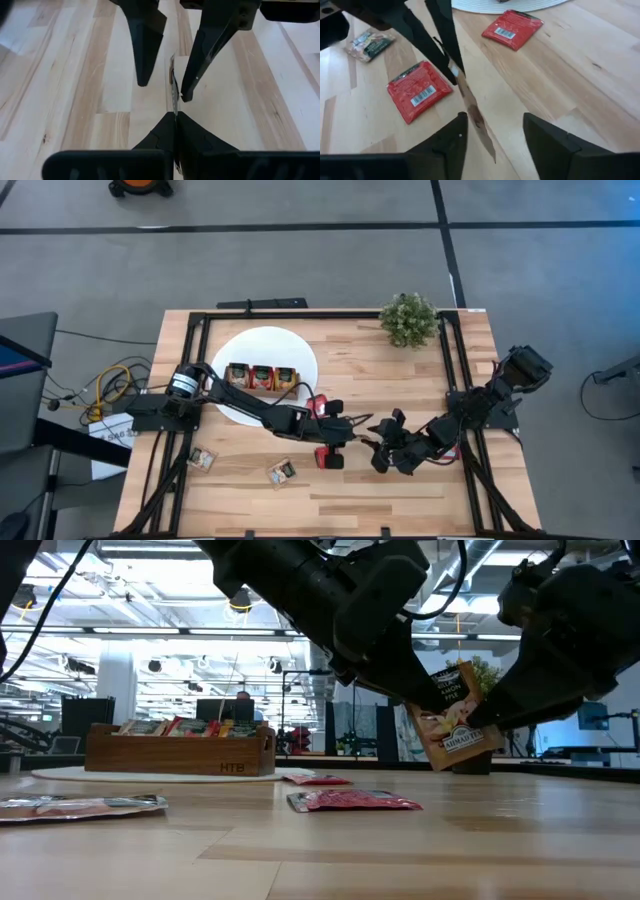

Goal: Pick & Place Tea
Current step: Put the brown tea bag into the left section of the wooden organizer

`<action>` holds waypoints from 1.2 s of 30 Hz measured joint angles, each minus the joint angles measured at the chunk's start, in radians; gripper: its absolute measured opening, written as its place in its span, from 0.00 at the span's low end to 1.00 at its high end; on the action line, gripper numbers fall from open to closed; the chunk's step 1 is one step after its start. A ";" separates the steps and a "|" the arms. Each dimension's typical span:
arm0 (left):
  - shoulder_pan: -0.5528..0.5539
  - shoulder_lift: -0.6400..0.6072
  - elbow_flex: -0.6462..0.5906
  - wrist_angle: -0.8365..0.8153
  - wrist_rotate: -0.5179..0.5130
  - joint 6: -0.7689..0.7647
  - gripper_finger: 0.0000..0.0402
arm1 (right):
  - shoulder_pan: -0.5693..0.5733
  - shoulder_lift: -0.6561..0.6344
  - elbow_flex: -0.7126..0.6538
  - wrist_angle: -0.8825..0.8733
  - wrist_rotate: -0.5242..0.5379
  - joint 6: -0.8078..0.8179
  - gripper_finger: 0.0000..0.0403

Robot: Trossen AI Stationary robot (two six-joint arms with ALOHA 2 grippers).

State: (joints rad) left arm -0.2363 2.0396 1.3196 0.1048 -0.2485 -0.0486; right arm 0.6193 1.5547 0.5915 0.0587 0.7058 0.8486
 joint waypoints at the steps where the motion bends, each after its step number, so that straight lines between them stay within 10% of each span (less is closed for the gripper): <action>1: 0.000 0.000 0.000 -0.003 0.000 0.000 0.00 | 0.000 0.000 0.000 0.001 0.000 -0.007 0.41; 11: -0.046 -0.129 0.000 -0.352 -0.322 0.092 0.00 | 0.055 0.003 0.000 -0.008 -0.140 0.041 0.17; 26: -0.092 -0.468 0.000 -1.454 -0.238 -0.256 0.00 | 0.094 0.004 -0.001 0.044 -0.121 0.037 0.16; 36: 0.099 -0.577 -0.164 -1.452 -0.238 -0.132 0.00 | 0.098 0.004 -0.001 0.086 -0.121 0.034 0.16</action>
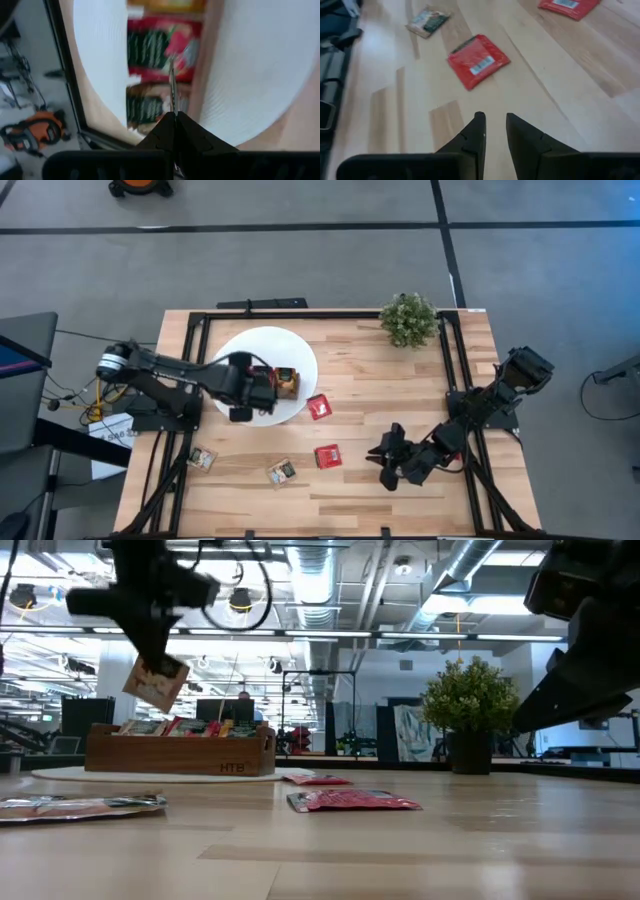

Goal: Pick & Place Tea
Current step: Put the brown tea bag into the left section of the wooden organizer, then put the red tea bag into the middle section of the wooden organizer

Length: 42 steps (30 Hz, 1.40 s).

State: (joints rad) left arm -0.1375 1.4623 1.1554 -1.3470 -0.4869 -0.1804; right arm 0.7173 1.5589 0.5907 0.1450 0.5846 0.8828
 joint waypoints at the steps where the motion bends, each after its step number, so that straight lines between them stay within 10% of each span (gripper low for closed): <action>1: 0.022 -0.017 -0.024 0.006 -0.001 0.007 0.00 | 0.003 0.000 0.000 0.010 0.000 -0.001 0.16; 25: 0.269 -0.193 -0.337 0.295 0.044 0.208 0.01 | 0.013 0.000 0.000 0.051 0.020 -0.045 0.16; 42: 0.267 -0.205 -0.241 0.204 -0.001 0.153 0.31 | 0.013 0.000 0.000 0.050 0.021 -0.046 0.16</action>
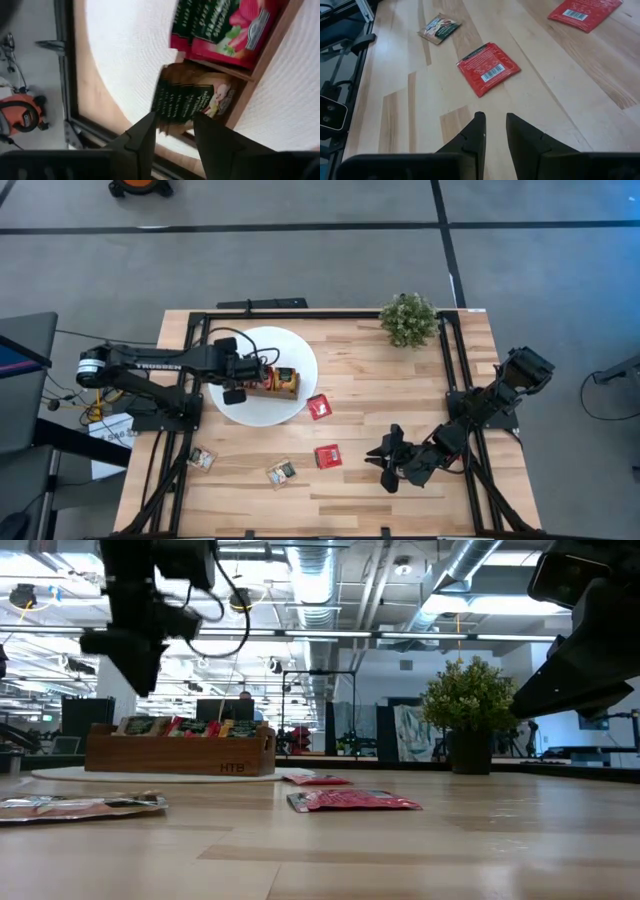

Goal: Pick & Place Tea
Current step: Put the red tea bag into the middle section of the wooden organizer

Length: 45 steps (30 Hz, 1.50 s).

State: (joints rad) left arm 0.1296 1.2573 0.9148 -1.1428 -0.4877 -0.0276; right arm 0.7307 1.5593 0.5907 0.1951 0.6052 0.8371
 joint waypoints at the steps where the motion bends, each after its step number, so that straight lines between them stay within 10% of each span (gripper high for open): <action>1: -0.002 -0.003 0.020 -0.007 0.000 -0.011 0.31 | 0.000 0.000 0.000 0.000 0.000 0.000 0.16; 7: -0.096 -0.013 0.087 0.147 0.016 -0.077 0.29 | 0.000 0.000 0.000 -0.004 0.000 0.000 0.16; 16: -0.337 0.040 0.030 0.806 0.021 -0.062 0.23 | 0.054 -0.043 0.015 -0.154 -0.043 0.109 0.16; 28: -0.491 0.334 0.022 1.373 0.029 0.129 0.22 | 0.173 -0.120 0.213 -1.001 -0.587 0.639 0.15; 45: -0.516 0.539 0.022 1.699 0.068 0.086 0.01 | 0.260 0.048 0.158 -1.074 -0.958 0.761 0.01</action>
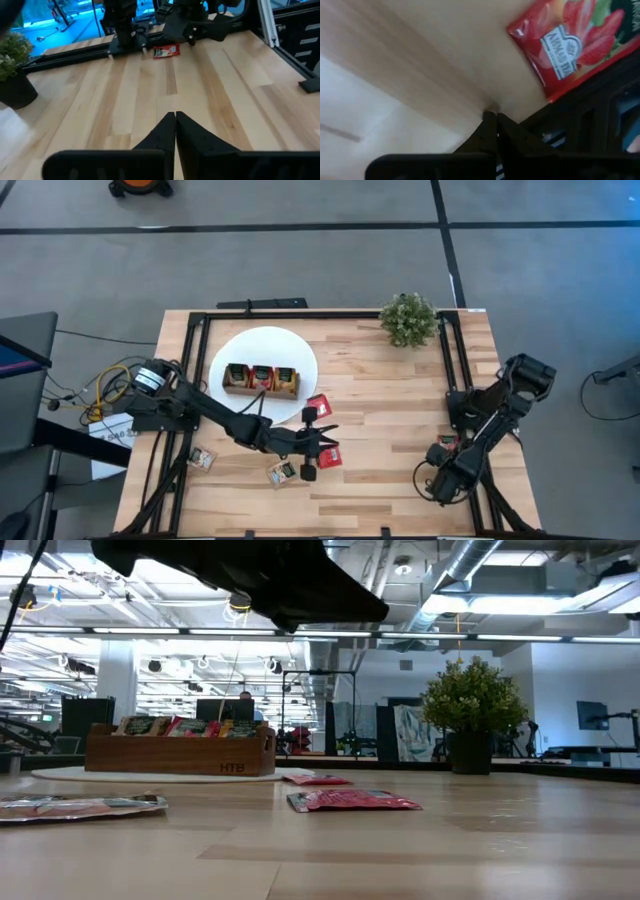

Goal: Pick & Place Tea
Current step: Put the red tea bag into the middle section of the wooden organizer

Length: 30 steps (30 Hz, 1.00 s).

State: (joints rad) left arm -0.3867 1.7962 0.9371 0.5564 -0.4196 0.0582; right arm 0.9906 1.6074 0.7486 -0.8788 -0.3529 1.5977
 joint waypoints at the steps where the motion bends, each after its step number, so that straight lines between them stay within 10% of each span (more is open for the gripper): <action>1: 0.000 0.000 0.000 0.000 -0.001 0.000 0.01 | -0.005 0.011 0.002 0.002 -0.005 -0.013 0.00; 17: 0.000 0.000 0.000 -0.002 0.000 0.000 0.00 | -0.093 0.090 0.003 0.002 -0.071 -0.187 0.00; 26: -0.001 0.000 0.000 -0.008 0.001 0.000 0.00 | -0.119 0.049 0.114 -0.207 0.215 -0.247 0.00; 30: -0.001 0.000 0.000 -0.008 0.001 0.000 0.00 | -0.136 0.026 0.090 -0.276 0.182 -0.212 0.00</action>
State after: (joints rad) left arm -0.3878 1.7958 0.9371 0.5488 -0.4191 0.0580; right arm 0.8550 1.6329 0.8382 -1.1551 -0.1713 1.3853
